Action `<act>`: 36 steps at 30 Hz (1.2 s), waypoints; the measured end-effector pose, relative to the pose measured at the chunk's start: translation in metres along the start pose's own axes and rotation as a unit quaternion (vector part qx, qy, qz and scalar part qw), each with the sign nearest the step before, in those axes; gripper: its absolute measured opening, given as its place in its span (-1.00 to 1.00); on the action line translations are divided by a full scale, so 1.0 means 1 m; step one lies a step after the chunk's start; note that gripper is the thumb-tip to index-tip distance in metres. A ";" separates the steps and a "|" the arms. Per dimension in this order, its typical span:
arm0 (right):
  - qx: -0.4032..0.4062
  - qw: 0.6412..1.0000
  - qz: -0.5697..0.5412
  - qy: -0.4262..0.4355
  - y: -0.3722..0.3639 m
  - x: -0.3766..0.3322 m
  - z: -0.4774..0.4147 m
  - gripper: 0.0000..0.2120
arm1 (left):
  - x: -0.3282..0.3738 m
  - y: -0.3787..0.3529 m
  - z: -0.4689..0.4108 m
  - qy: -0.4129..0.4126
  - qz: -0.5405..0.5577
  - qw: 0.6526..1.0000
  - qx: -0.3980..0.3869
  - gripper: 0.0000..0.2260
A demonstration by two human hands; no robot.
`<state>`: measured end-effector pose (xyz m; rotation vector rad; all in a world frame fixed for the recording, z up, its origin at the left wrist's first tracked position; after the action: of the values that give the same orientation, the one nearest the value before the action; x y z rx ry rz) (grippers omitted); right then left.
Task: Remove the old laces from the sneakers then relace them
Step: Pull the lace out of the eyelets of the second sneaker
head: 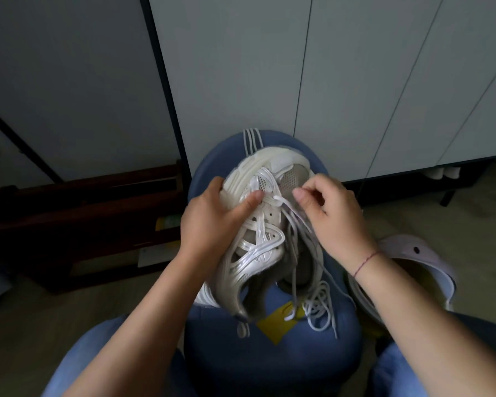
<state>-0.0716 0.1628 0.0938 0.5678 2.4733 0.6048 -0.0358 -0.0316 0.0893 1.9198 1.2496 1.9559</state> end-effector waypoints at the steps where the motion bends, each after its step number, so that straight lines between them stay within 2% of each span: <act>1: 0.009 1.000 -0.007 -0.002 0.003 0.003 -0.001 -0.72 | -0.002 0.002 -0.002 0.008 0.012 1.000 0.003 -0.48; 5: -0.001 1.000 0.009 0.030 0.002 -0.004 -0.002 -0.69 | -0.003 0.006 -0.003 0.005 0.021 1.000 0.011 -0.40; 9: -0.008 0.997 0.054 0.053 -0.008 -0.015 0.002 -0.72 | 0.005 0.000 0.005 -0.028 -0.020 0.999 0.015 -0.50; 11: 0.010 0.998 0.032 0.054 -0.006 -0.014 0.000 -0.74 | 0.005 -0.002 0.004 -0.033 -0.017 0.999 0.011 -0.51; 13: 0.037 0.999 -0.003 0.035 0.002 -0.010 -0.001 -0.74 | 0.002 -0.001 0.001 -0.018 0.015 1.000 -0.001 -0.53; 17: 0.113 0.989 -0.065 -0.075 0.024 0.010 -0.002 -0.78 | -0.008 0.005 -0.008 0.023 0.088 0.996 -0.011 -0.56; 19: 0.102 0.987 -0.061 -0.112 0.027 0.022 -0.001 -0.77 | -0.009 0.007 -0.009 0.024 0.088 0.996 -0.008 -0.60; 21: 0.052 0.991 -0.033 -0.120 0.021 0.026 0.001 -0.81 | -0.009 0.006 -0.007 0.024 0.076 0.997 -0.007 -0.60; 23: 0.029 0.997 -0.006 -0.077 0.012 0.018 0.002 -0.85 | -0.006 0.003 -0.004 0.015 0.045 0.999 -0.005 -0.55; 27: -0.015 0.997 0.066 0.042 -0.006 -0.013 0.003 -0.71 | 0.004 -0.003 0.004 -0.024 -0.040 0.999 0.009 -0.47; 32: -0.024 0.989 0.130 0.061 -0.008 -0.015 0.004 -0.72 | 0.004 -0.005 0.006 -0.036 -0.065 0.997 0.015 -0.48; 36: -0.035 0.990 0.119 0.061 -0.011 -0.014 0.004 -0.74 | 0.001 -0.007 0.003 -0.033 -0.055 0.998 0.012 -0.40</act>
<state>-0.0614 0.1483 0.0903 0.8265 2.5051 0.8395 -0.0364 -0.0256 0.0850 1.8675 1.3380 1.8168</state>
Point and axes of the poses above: each hand's wrist, its own z-axis away from the middle knuckle, its own y-axis out of the back of the hand, x = y × z, the point moved 4 cm from there along -z, towards the middle knuckle, and after that the axes turned 13 degrees about y, right-handed, at the moved point
